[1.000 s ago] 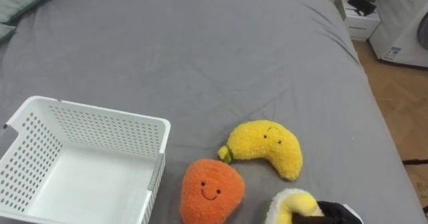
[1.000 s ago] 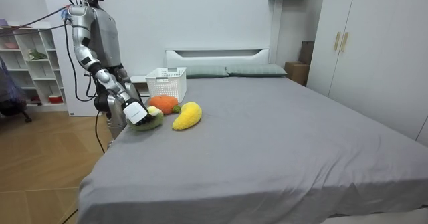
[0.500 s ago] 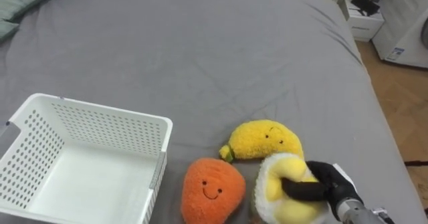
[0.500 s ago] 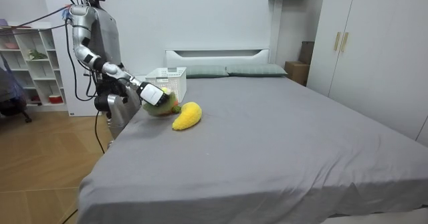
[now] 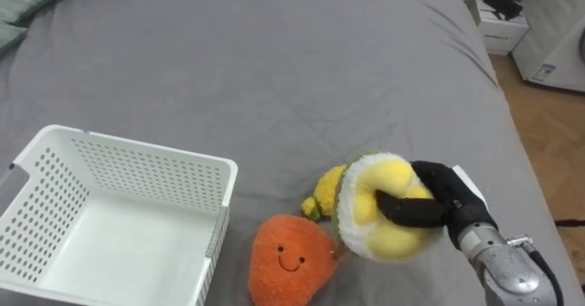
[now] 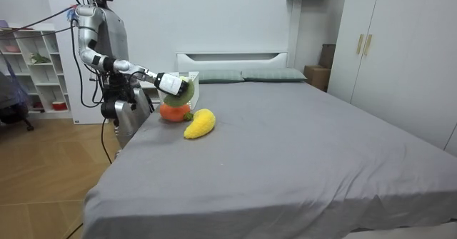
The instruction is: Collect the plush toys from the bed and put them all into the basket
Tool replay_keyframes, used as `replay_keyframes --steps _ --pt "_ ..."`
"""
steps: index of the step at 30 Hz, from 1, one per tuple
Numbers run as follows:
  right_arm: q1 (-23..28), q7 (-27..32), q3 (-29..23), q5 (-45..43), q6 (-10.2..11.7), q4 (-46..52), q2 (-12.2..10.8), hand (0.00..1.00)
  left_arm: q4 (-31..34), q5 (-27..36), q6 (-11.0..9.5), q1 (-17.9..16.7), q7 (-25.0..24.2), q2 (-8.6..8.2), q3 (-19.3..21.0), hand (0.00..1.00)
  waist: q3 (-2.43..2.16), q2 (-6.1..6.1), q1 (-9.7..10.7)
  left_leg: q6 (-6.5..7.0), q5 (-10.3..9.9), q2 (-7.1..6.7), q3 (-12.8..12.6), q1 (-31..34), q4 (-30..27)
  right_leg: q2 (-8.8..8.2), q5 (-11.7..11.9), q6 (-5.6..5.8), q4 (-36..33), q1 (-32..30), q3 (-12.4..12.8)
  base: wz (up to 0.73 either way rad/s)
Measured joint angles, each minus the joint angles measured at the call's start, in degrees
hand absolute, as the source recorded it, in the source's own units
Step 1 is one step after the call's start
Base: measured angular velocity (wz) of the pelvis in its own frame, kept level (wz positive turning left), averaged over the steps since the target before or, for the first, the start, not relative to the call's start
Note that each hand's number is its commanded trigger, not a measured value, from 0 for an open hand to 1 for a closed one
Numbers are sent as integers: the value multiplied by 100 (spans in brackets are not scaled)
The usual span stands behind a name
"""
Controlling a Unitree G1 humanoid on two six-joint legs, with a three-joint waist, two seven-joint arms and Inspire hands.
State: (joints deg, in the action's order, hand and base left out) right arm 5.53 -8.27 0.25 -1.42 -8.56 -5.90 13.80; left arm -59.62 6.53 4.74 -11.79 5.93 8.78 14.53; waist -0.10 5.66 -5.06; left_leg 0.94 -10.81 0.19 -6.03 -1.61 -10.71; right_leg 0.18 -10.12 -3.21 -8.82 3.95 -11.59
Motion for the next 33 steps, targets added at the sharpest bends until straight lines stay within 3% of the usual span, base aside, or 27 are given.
replay_keyframes --steps 11,17,20,24,29,30,33 --pt "-297 -252 110 -3 -37 791 -15 100 -1 57 2 73 -203 -2 -23 0 37 -65 -108 2 -1 -1 -19 20 0 2 2 1 1 -11 0 0" --pt "-441 -270 535 -184 -145 924 -3 100 -11 78 1 176 -202 -3 -16 0 4 -62 -303 5 0 -3 -7 57 -1 -1 2 1 6 -29 -31 1" --pt "-462 -354 607 -294 -222 1002 -7 100 -26 78 2 172 -202 -3 -5 0 -33 -1 -424 15 8 -4 15 112 -8 -15 2 1 12 -58 -110 9" --pt "-723 -378 756 -282 -354 1135 -7 100 -50 80 9 109 -161 -4 -7 0 -18 61 -503 19 12 -17 123 118 -8 -19 3 1 13 -34 -149 6" --pt "-1035 -379 827 -263 -362 1136 -8 100 -111 60 22 133 -166 8 -8 0 -9 127 -692 20 13 -79 239 151 -7 -30 -1 5 32 -13 -230 11" --pt "-1057 -379 866 -230 -362 1136 -8 100 -114 59 27 134 -166 17 -8 0 -20 165 -740 23 16 -91 300 185 -22 -39 -9 14 35 -17 -281 16" --pt "-1162 -371 1062 -209 -380 1134 -13 100 -112 64 36 158 -153 18 -11 0 7 271 -881 25 17 -91 336 265 -65 -48 -9 15 28 -69 -330 10"
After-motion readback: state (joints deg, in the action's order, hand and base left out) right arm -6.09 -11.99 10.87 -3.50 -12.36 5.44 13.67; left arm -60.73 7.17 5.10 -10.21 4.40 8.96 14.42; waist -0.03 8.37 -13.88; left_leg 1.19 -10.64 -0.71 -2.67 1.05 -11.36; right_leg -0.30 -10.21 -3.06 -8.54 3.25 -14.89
